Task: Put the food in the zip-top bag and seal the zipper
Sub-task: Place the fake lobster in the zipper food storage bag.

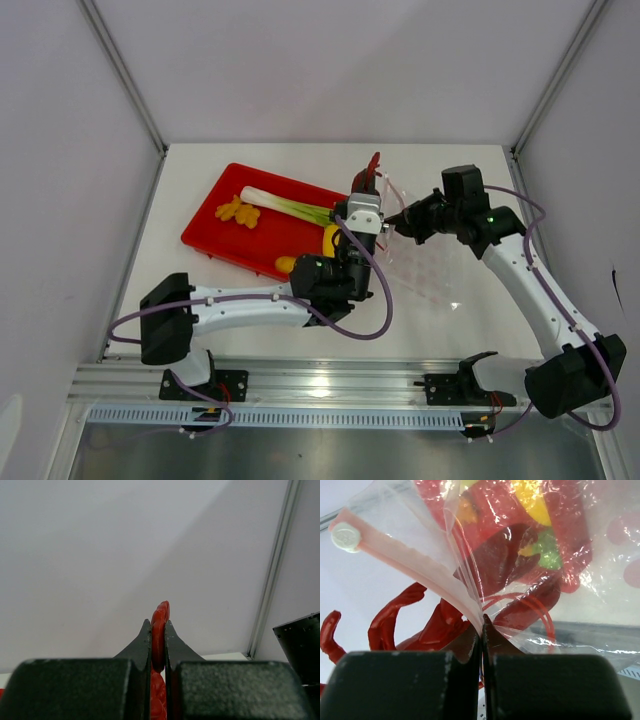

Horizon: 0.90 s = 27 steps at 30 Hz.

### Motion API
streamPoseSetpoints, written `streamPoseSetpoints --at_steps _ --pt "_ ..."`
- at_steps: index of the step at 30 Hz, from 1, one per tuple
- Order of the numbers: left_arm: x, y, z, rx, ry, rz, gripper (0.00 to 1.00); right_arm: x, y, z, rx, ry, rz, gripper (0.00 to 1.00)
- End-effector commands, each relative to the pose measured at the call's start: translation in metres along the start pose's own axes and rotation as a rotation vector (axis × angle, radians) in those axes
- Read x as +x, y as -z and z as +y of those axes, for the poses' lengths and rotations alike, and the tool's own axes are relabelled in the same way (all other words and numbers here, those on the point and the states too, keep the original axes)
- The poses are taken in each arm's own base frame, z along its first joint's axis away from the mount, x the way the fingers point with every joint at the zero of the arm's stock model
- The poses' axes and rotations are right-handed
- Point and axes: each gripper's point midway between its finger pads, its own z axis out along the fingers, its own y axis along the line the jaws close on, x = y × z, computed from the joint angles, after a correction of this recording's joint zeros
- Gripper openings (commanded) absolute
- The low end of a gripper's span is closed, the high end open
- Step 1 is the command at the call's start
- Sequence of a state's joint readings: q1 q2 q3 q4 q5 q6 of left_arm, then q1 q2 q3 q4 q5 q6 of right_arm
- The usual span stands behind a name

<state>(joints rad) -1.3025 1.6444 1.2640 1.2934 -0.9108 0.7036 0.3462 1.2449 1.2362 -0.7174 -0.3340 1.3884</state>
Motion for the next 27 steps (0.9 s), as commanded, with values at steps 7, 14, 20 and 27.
streamPoseSetpoints --at_steps 7,14,20,27 --pt "-0.067 -0.009 0.024 -0.060 0.223 -0.114 0.01 0.001 0.003 0.016 -0.080 -0.004 0.022 0.00" --pt "-0.082 -0.013 0.032 -0.082 0.219 -0.154 0.01 0.003 0.000 0.014 -0.075 -0.006 0.032 0.00" --pt "-0.095 -0.017 0.034 -0.091 0.205 -0.187 0.01 0.002 -0.001 0.011 -0.066 -0.004 0.025 0.00" --pt "-0.100 -0.023 0.040 -0.103 0.175 -0.202 0.00 0.001 -0.001 0.011 -0.063 -0.004 0.016 0.00"
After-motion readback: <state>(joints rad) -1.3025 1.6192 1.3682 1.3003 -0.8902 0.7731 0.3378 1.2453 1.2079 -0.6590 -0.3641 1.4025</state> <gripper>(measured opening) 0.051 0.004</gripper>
